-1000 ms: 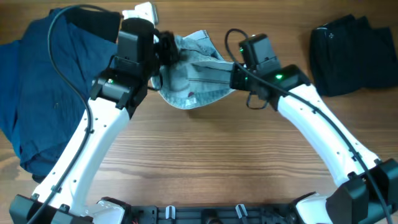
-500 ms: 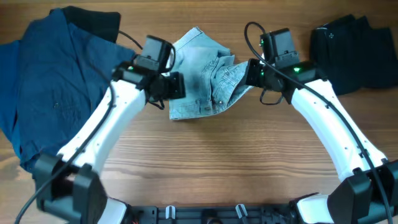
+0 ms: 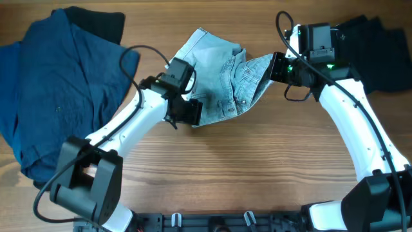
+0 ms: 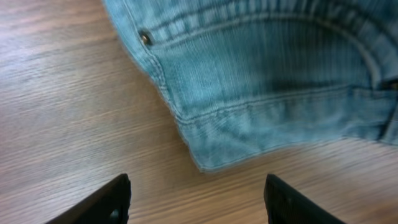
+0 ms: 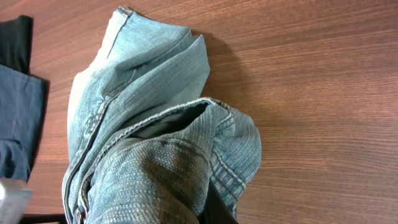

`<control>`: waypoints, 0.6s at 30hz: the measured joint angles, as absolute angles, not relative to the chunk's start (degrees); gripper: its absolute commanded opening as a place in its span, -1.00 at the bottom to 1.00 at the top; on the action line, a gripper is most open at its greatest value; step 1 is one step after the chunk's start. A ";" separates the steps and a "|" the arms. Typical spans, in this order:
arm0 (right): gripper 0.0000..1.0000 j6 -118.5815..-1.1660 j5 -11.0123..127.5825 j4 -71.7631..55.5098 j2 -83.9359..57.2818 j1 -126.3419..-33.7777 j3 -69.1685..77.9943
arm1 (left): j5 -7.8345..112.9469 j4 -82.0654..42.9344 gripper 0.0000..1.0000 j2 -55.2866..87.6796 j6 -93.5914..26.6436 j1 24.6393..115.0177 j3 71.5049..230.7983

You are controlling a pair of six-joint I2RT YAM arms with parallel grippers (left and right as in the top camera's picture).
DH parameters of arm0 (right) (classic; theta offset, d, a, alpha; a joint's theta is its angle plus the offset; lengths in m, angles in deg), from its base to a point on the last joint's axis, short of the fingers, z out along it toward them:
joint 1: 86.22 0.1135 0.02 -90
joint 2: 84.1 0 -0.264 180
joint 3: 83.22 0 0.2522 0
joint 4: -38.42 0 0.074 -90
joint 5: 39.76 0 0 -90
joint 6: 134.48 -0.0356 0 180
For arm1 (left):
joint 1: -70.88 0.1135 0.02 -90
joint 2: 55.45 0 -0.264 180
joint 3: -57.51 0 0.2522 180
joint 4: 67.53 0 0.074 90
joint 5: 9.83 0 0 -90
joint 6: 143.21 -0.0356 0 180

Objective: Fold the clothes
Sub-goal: 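Grasp the shorts with both grippers and pull them to table center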

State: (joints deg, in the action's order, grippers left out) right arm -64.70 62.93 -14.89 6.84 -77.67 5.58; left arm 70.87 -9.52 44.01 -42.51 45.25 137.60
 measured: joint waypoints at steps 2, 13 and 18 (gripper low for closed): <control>-0.91 -64.66 63.15 -14.76 6.84 -77.67 5.58 | 70.59 -13.81 0.38 44.01 -42.66 45.25 134.87; -0.91 -64.49 63.34 -15.26 6.84 -77.67 5.58 | 69.87 -24.38 0.50 46.85 -42.82 45.25 131.59; -0.92 -64.46 63.34 -15.42 6.84 -77.64 5.58 | 69.58 -23.38 0.27 49.26 -41.94 45.25 131.63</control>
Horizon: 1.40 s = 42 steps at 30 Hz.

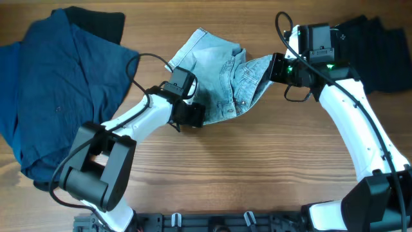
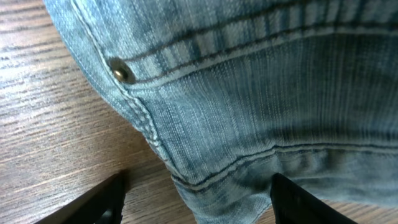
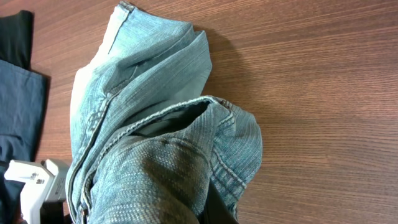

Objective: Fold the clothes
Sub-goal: 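Grasp the shorts with both grippers and pull them to table center, then hold the waistband with both grippers and lay the shorts flat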

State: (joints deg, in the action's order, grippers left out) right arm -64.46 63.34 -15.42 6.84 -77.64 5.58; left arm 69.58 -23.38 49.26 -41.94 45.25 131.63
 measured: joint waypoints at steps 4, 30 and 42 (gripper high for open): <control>-0.91 -64.49 63.37 -15.39 6.84 -77.64 5.58 | 69.52 -24.93 -0.65 49.47 -39.30 44.86 131.61; -0.92 -54.67 61.36 -15.68 -11.46 -79.31 9.95 | 71.66 -25.28 -0.92 13.26 -32.79 47.06 154.34; -0.91 -48.90 61.14 -33.99 -26.04 -79.31 29.01 | 71.92 -18.29 -0.92 -1.78 -31.36 43.00 160.92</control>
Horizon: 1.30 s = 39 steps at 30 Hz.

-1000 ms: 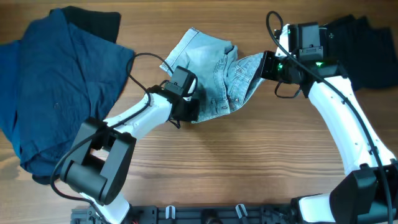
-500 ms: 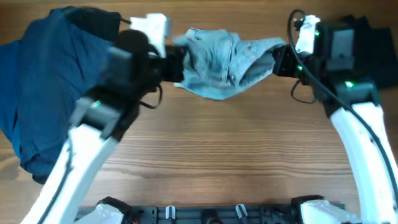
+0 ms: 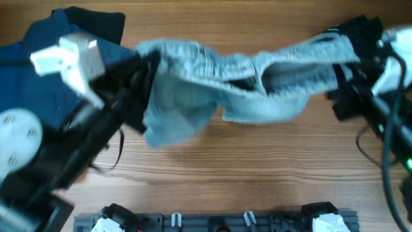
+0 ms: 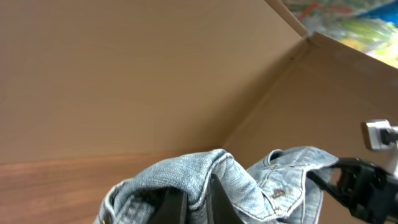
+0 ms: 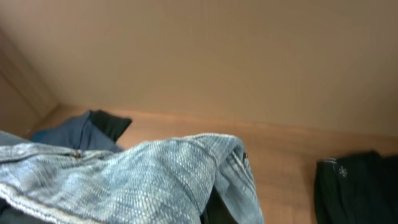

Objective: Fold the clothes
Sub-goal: 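Hold the waistband with both grippers and lay the shorts flat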

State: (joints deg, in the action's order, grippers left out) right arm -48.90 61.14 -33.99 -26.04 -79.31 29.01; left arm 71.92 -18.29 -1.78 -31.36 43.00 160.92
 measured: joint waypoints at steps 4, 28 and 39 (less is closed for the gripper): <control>-0.91 -51.35 61.16 -45.95 -27.28 -79.31 34.83 | 71.72 -12.84 -0.93 -4.86 -31.17 41.60 161.29; -0.91 -55.41 55.13 -38.23 16.47 -79.31 40.77 | 92.84 -14.31 -0.92 30.17 -28.89 41.71 161.99; 1.00 -54.30 56.24 -11.70 38.64 -79.31 40.73 | 95.81 -39.51 1.00 54.39 -30.10 45.77 162.04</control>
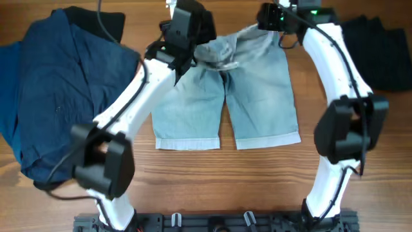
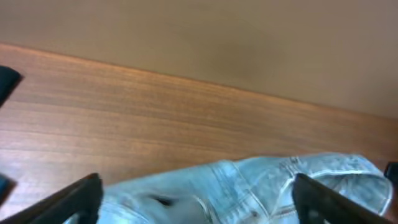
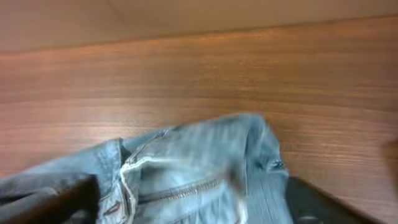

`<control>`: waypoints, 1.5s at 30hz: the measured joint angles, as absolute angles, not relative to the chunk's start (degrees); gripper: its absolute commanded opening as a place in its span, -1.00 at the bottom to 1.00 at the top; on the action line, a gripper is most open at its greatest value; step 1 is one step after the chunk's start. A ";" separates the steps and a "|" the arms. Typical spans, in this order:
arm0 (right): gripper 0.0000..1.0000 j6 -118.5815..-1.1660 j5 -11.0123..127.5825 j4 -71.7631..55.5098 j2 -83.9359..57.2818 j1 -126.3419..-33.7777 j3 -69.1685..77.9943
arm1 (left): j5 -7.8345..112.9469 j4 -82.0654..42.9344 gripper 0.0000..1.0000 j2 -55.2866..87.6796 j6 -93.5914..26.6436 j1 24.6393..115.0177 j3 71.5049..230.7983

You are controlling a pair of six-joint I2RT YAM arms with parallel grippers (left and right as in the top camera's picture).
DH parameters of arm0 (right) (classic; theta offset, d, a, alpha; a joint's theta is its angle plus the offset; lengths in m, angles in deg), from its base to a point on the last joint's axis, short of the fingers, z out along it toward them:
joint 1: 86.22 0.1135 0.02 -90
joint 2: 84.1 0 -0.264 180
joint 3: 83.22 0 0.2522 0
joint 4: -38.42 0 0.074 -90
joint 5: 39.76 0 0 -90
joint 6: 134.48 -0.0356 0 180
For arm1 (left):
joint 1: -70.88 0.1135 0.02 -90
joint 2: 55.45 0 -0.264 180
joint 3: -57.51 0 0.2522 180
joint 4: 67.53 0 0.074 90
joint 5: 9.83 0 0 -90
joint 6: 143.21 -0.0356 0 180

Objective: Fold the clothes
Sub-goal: 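Hold the waistband with both grippers and lay the shorts flat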

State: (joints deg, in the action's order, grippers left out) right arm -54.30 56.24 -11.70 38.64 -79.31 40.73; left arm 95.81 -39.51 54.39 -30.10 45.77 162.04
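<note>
The light blue denim shorts [image 1: 225, 96] lie spread on the table, both legs pointing to the front edge. Their waistband [image 1: 219, 51] is bunched at the far side, with the zip showing in the right wrist view [image 3: 186, 186]. My left gripper [image 1: 193, 40] hangs over the waistband's left end and my right gripper [image 1: 267, 22] over its right end. Both stand open. In the wrist views the left gripper [image 2: 196, 186] and the right gripper [image 3: 189, 190] have their fingers wide apart with denim lying below them.
A large dark blue shirt [image 1: 58, 84] lies crumpled at the left, on top of a black garment [image 1: 100, 19] at the back left. Another dark garment [image 1: 380, 51] lies at the right edge. Bare wood shows in front of the shorts' hems.
The shorts were stretched in the air between both shut grippers. Now they lie flat on the table, and both grippers are open at the waistband on the far side.
The shorts lay crumpled mid-table, my right gripper shut on one side and my left gripper open at a lower corner. The left gripper then stood closer over that corner. Then both held the shorts up, stretched out. Now they lie spread out, let go.
</note>
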 measured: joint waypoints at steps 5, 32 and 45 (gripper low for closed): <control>0.99 -54.19 57.75 -14.39 38.68 -79.31 40.73 | 95.68 -39.18 1.00 55.62 -30.14 47.83 162.04; 1.00 -53.16 64.87 -38.45 33.11 -83.33 40.73 | 84.51 -12.41 0.79 56.82 -64.61 44.03 162.36; 0.99 -53.14 64.85 -36.33 33.09 -83.98 40.73 | 96.07 -24.28 -0.92 59.94 -57.46 43.83 162.39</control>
